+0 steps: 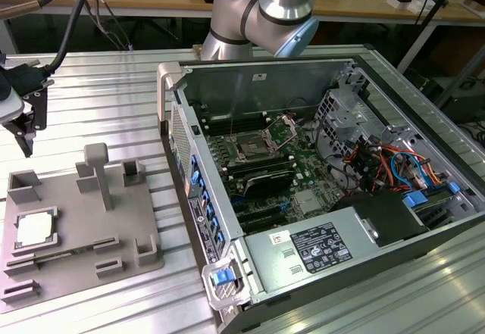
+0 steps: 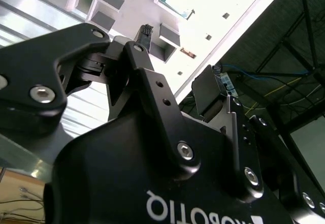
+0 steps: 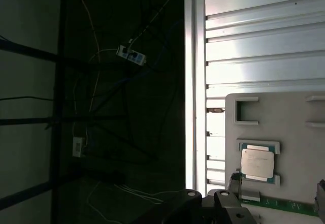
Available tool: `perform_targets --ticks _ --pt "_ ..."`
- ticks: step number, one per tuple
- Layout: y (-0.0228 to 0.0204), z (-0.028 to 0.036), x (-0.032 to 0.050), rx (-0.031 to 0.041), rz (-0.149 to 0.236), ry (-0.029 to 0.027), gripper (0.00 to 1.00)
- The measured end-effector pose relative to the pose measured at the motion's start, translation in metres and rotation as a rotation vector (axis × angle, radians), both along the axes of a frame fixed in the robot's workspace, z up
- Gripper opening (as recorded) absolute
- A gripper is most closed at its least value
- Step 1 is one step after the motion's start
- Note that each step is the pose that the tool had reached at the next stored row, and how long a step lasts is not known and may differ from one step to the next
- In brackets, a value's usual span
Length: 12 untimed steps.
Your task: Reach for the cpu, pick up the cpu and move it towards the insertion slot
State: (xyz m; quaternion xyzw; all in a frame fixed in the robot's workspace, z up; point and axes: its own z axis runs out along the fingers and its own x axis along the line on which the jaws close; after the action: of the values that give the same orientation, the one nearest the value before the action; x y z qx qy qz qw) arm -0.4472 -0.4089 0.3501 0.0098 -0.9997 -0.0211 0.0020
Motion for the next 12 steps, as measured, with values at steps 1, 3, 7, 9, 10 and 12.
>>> perform_targets --ticks 1,3,7,9,10,12 --pt "0.0 -0.0007 0.0 0.0005 0.0 0.0001 0.6" --pt "0.0 -0.0013 0.0 0.0011 0.0 0.0 0.6" --pt "0.0 -0.0032 0.0 0.0043 0.0 0.0001 0.6" --pt "0.0 -0.0036 0.0 0.0049 0.0 0.0001 0.6" --pt "0.0 -0.004 0.0 0.0053 0.0 0.0 0.6" --pt "0.0 -0.0048 0.0 0.0067 0.0 0.0 0.6"
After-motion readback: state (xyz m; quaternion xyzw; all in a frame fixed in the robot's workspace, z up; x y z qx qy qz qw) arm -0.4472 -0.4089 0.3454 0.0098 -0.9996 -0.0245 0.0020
